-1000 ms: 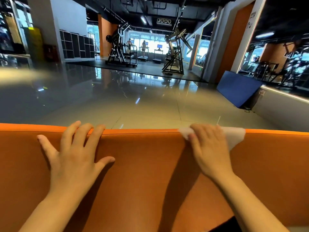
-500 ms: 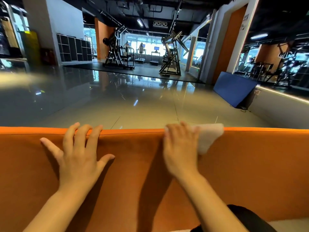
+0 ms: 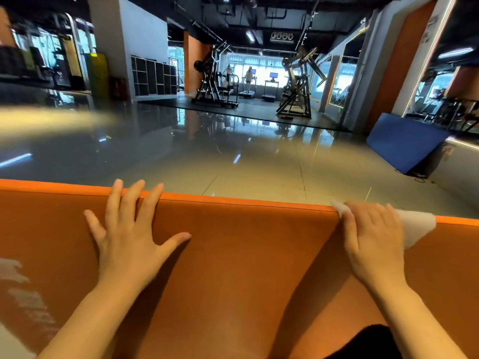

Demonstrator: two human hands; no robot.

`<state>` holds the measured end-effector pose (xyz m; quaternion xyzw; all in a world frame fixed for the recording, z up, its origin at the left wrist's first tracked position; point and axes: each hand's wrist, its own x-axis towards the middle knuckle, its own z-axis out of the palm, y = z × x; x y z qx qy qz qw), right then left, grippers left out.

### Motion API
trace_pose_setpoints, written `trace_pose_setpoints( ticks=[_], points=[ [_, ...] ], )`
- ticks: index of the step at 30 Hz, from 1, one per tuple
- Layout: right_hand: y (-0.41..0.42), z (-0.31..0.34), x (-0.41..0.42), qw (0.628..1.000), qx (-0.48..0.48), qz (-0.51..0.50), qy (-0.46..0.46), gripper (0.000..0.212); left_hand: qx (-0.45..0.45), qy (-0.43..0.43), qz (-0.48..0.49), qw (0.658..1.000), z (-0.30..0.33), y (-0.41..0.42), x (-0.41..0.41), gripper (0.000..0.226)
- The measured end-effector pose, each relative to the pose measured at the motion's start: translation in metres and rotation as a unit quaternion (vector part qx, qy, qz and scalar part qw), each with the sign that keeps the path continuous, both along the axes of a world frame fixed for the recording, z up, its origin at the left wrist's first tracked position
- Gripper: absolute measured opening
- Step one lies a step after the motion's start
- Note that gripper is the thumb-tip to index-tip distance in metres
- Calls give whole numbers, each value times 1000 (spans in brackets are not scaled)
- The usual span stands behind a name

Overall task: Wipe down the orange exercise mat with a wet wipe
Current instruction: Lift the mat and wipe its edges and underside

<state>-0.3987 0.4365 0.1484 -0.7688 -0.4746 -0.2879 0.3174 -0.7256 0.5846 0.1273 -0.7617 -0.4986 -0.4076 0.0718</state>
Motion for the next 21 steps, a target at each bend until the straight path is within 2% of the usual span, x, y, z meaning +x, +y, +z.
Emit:
trace_pose_setpoints(
  ticks=[4, 8, 12, 16, 21],
  points=[
    [33, -5, -53, 997, 40, 10, 61, 48, 21, -9, 8, 1000, -5, -3, 5, 95],
    [73, -7, -132, 995, 28, 87, 29, 42, 43, -11, 23, 999, -6, -5, 9, 94],
    [96, -5, -198, 977, -12, 208, -34, 40, 49, -20, 13, 998, -7, -5, 10, 90],
    [94, 9, -162, 961, -76, 241, -113, 40, 65, 34, -4, 997, -8, 7, -6, 85],
    [63, 9, -80, 982, -62, 144, -102, 36, 82, 87, 4, 993, -6, 12, -23, 80]
  ],
)
